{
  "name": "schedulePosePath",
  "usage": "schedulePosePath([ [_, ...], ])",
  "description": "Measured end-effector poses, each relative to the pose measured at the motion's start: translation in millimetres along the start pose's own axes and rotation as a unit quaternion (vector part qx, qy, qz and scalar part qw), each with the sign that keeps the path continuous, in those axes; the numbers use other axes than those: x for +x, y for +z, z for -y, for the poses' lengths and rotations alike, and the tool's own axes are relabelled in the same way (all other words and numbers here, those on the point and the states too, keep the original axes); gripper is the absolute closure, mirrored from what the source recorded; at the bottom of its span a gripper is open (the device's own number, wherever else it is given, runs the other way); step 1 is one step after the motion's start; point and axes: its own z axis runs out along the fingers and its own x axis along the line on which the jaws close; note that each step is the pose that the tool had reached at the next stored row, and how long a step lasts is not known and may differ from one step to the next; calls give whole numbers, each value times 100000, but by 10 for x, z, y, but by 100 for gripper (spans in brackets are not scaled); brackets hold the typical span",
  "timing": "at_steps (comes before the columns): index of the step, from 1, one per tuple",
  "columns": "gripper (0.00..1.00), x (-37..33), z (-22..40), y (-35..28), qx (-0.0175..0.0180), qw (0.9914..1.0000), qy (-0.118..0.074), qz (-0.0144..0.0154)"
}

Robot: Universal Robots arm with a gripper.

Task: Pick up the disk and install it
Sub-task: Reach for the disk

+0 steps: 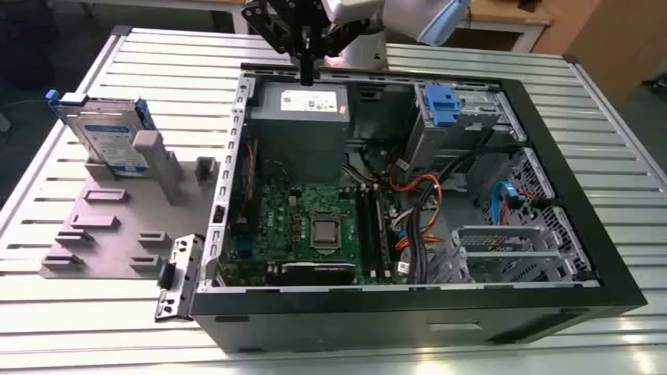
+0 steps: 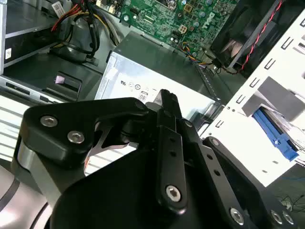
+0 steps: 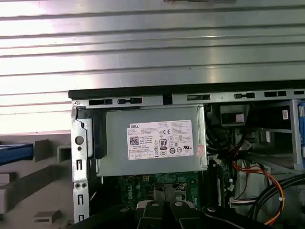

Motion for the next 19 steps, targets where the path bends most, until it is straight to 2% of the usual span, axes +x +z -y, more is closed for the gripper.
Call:
schedulePosePath([
  [13, 89, 3, 0, 0, 7, 100000, 3, 4],
  [19, 89, 100, 8, 10, 0, 100000, -1, 8],
])
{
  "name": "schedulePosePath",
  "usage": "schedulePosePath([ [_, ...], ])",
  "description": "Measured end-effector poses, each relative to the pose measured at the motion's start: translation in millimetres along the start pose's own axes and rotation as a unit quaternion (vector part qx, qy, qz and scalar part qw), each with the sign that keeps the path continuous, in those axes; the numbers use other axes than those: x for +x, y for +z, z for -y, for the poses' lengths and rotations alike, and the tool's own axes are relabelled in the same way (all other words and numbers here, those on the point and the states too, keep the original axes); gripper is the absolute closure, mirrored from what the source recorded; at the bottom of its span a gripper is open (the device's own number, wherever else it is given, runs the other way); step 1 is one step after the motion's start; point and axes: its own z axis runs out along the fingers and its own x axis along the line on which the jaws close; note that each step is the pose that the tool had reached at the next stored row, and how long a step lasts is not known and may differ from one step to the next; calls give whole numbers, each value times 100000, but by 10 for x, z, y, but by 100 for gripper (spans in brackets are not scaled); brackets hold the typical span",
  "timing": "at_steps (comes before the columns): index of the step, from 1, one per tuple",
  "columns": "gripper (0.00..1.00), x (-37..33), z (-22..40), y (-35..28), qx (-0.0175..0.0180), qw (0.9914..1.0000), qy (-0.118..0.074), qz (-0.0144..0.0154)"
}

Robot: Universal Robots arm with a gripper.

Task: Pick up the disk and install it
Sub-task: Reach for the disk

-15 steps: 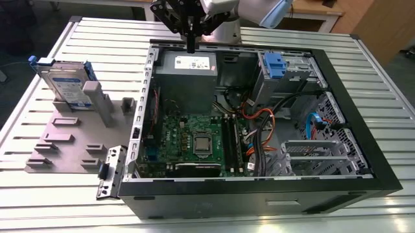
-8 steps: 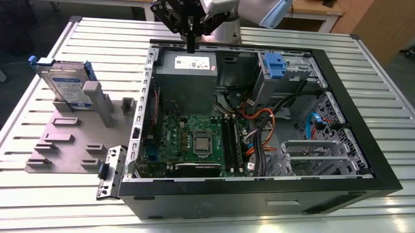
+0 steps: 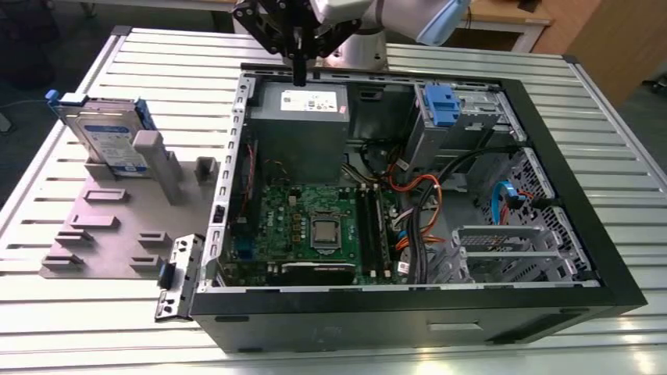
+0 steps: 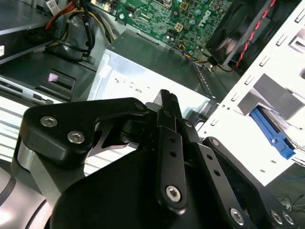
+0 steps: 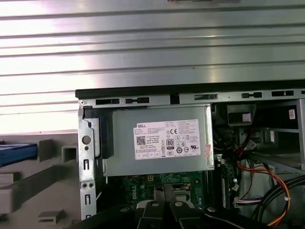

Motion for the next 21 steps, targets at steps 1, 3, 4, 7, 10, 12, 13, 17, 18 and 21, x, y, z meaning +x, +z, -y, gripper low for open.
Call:
schedulePosePath([
  [1, 89, 18, 1, 1, 2, 100000, 2, -2],
  [3, 89, 48, 4, 6, -5, 100000, 5, 4],
  [4, 89, 61, 5, 7, -3, 100000, 1, 3],
  [7, 89, 86, 6, 10, 2, 100000, 2, 0],
  [10, 89, 88, 7, 10, 6, 100000, -5, -3],
  [12, 89, 89, 7, 10, 5, 100000, 1, -4],
  [13, 89, 89, 7, 10, 5, 100000, 0, -5],
  [17, 89, 89, 7, 11, 2, 100000, 0, -2],
  [18, 89, 89, 7, 11, 4, 100000, -1, -3],
  [21, 89, 107, 9, 18, -11, 100000, 8, 8],
])
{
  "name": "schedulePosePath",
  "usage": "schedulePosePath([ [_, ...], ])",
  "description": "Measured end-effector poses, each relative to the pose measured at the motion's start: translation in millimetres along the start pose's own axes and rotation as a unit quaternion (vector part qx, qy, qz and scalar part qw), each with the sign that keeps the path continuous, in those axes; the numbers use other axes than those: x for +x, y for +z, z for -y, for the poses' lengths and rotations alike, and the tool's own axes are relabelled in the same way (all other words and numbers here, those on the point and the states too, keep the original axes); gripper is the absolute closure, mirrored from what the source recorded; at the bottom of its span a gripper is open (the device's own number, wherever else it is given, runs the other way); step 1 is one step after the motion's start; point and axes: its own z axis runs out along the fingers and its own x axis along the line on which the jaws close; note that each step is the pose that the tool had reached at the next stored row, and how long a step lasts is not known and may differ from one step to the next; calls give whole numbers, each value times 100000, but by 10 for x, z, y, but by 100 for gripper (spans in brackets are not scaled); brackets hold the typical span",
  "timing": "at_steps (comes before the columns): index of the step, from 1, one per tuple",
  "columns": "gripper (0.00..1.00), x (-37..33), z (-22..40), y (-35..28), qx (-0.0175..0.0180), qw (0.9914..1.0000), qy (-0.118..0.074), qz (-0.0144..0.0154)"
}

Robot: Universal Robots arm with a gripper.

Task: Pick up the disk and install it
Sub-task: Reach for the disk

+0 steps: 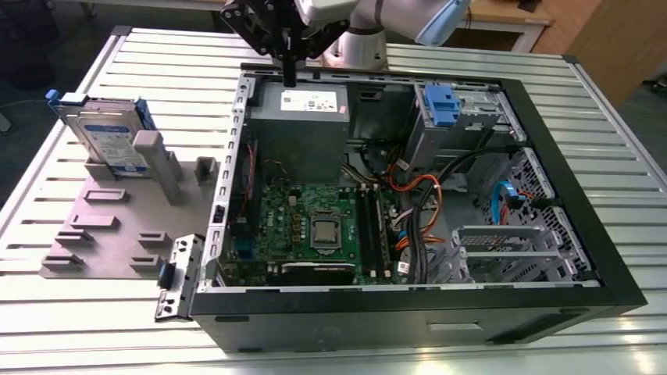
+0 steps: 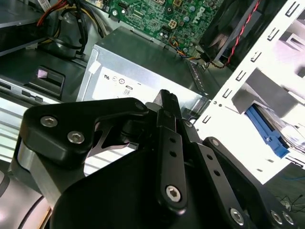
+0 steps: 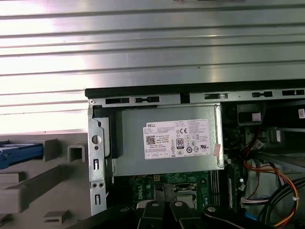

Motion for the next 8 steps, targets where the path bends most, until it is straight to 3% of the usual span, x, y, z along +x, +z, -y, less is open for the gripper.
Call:
schedulePosePath([
  [8, 89, 159, 13, 15, 10, 100000, -9, -7],
])
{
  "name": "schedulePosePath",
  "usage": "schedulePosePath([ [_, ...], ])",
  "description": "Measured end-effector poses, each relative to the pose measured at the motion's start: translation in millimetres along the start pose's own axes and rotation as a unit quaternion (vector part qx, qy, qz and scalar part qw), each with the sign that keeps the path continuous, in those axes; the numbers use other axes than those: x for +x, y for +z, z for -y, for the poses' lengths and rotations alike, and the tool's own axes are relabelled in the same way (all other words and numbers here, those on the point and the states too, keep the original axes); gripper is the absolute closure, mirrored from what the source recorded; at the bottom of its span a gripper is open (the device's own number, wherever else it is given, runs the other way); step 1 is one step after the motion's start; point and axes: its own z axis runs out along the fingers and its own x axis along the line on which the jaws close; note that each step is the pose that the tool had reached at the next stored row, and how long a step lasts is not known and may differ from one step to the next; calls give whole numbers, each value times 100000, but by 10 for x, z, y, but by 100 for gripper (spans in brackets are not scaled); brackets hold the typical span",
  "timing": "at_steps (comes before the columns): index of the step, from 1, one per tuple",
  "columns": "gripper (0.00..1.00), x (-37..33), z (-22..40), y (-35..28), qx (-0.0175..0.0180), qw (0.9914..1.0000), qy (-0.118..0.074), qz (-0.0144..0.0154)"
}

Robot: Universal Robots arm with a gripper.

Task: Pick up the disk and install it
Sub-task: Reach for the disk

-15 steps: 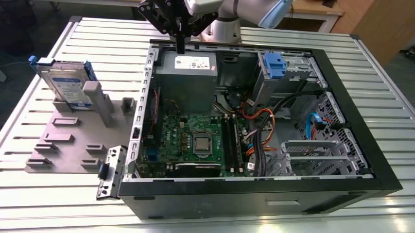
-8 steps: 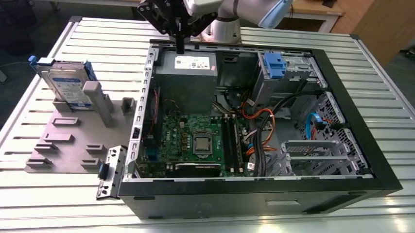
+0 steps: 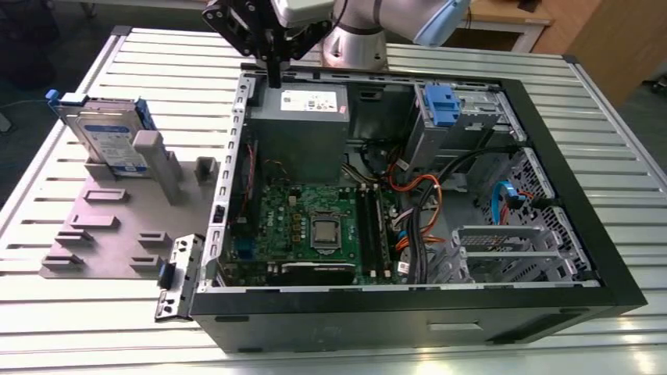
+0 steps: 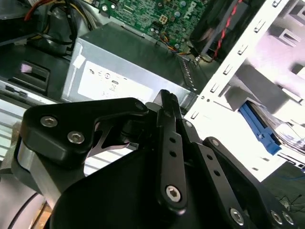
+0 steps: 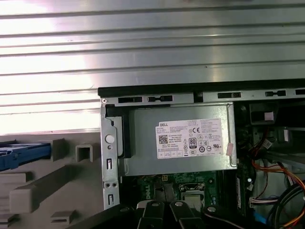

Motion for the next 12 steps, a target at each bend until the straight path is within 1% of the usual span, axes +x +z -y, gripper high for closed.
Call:
schedulePosePath([
  [10, 89, 267, 14, 20, 1, 100000, 7, -1],
  [12, 89, 305, 15, 25, 0, 100000, 5, 0],
])
